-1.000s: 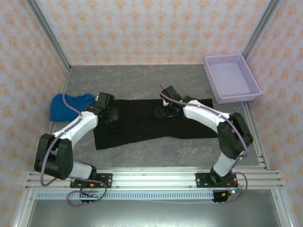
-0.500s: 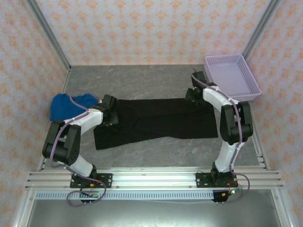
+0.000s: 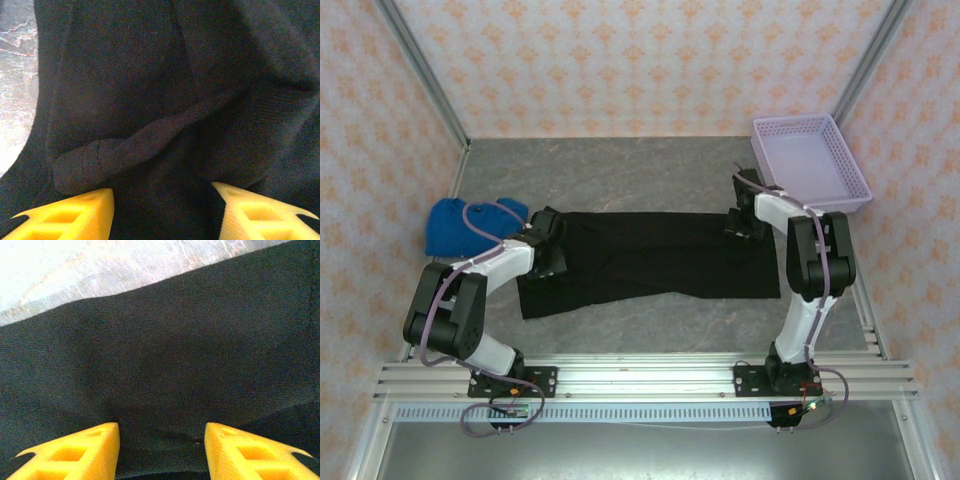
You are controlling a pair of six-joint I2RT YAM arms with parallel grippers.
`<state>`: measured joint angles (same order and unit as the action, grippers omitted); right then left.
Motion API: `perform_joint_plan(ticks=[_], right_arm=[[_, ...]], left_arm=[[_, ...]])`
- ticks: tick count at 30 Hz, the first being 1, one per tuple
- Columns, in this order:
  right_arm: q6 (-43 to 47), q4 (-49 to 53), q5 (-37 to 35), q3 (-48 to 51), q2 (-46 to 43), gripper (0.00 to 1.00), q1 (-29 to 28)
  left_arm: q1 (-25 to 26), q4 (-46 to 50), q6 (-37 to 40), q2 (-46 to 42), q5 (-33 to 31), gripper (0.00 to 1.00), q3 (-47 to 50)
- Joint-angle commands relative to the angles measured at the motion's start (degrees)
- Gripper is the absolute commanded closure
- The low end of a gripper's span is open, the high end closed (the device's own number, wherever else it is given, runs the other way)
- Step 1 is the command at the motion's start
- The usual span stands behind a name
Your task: Fold the inside-out t-shirt
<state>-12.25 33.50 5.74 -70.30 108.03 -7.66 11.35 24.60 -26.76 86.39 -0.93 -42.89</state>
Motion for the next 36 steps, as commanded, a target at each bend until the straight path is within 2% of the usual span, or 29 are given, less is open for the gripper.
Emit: perform_joint_plan(ticks=[1, 4, 10, 14, 21, 28, 36], right_arm=[[0.04, 3.36, -2.55, 2.08, -2.81, 0.5, 0.47], [0.4, 2.53, -1.85, 2.1, -5.76, 0.48, 0.54], [-0.37, -1.51, 6.61, 4.56, -12.72, 0.39, -0.36], [-0.73, -2.42, 7.87, 4.97, -12.04, 0.4, -2.99], [-0.61, -3.67, 9.3, 2.72, -10.29, 0.4, -10.92], [-1.36, -5.28, 11.9, 3.28, -10.04, 0.39, -12.34], [-1.88, -6.69, 13.24, 4.03, -8.92, 0.39, -12.45]], left_arm=[[-0.26, 1.64, -0.6, -1.2, -0.88, 0.47, 1.33], [-0.22, 2.37, -0.57, -2.43, -0.58, 0.47, 0.37], [-0.25, 5.05, -0.7, -10.86, -1.44, 0.45, -2.28], [-1.47, 3.27, -0.79, -14.06, -1.2, 0.42, -3.25], [-10.63, -1.14, 1.21, -6.86, 4.45, 0.2, -6.71], [-12.98, -1.2, 5.33, 3.51, 7.7, 0.01, -10.28], [-13.23, -2.63, 6.74, 8.52, 13.58, 0.0, -9.75]])
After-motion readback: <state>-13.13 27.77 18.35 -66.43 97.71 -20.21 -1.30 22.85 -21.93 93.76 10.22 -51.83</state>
